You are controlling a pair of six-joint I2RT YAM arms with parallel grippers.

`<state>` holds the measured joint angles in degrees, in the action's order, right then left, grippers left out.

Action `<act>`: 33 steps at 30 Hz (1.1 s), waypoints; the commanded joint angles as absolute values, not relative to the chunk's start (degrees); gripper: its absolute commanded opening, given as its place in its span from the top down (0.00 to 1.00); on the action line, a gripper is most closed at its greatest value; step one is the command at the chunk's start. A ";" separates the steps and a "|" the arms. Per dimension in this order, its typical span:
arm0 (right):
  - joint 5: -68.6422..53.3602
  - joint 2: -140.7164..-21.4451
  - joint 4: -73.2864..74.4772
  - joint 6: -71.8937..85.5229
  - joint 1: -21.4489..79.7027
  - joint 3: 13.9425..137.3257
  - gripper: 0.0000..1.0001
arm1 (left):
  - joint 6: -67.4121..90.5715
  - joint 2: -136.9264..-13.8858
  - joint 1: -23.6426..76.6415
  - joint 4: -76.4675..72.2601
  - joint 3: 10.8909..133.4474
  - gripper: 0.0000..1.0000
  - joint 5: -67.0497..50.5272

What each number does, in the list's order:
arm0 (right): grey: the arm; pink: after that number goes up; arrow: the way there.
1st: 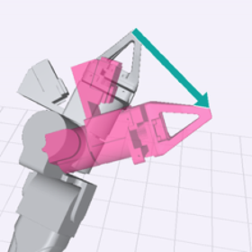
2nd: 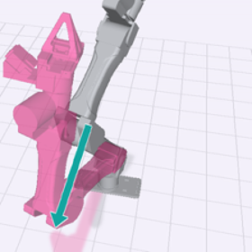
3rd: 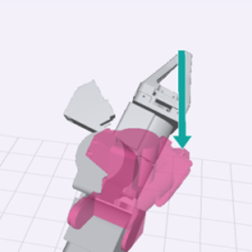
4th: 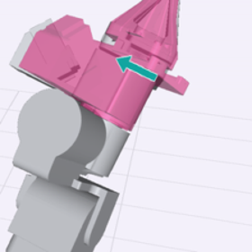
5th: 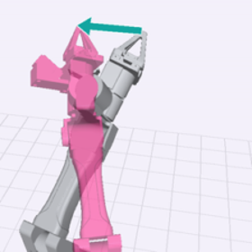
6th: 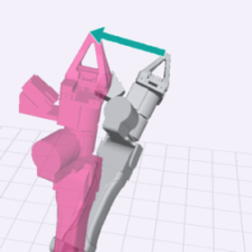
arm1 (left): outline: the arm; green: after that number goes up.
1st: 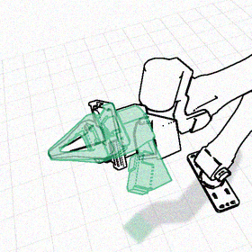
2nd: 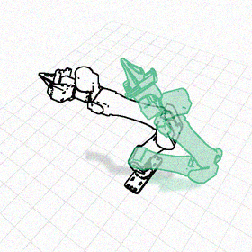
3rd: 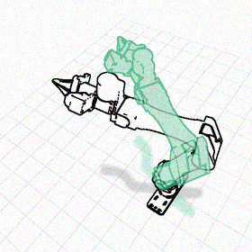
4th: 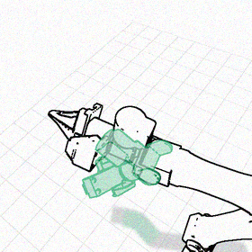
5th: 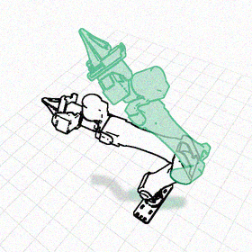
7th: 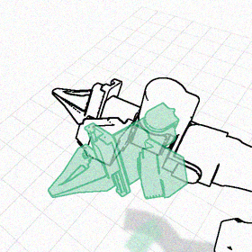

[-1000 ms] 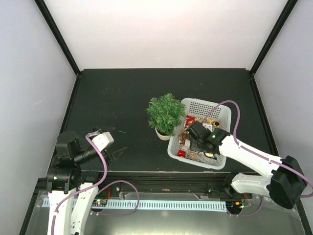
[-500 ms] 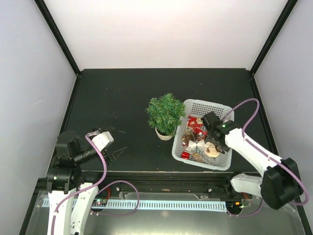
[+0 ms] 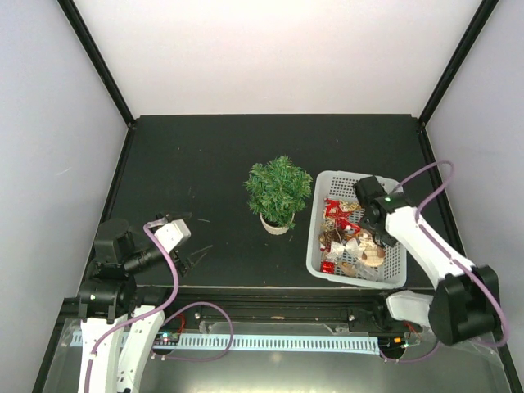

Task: Decorate the small christmas tree

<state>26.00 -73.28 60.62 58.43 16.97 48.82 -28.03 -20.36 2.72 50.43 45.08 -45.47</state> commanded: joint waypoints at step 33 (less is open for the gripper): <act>-4.57 -71.78 33.93 28.94 22.41 42.50 0.69 | -26.69 -20.89 3.07 48.77 44.91 0.01 -44.56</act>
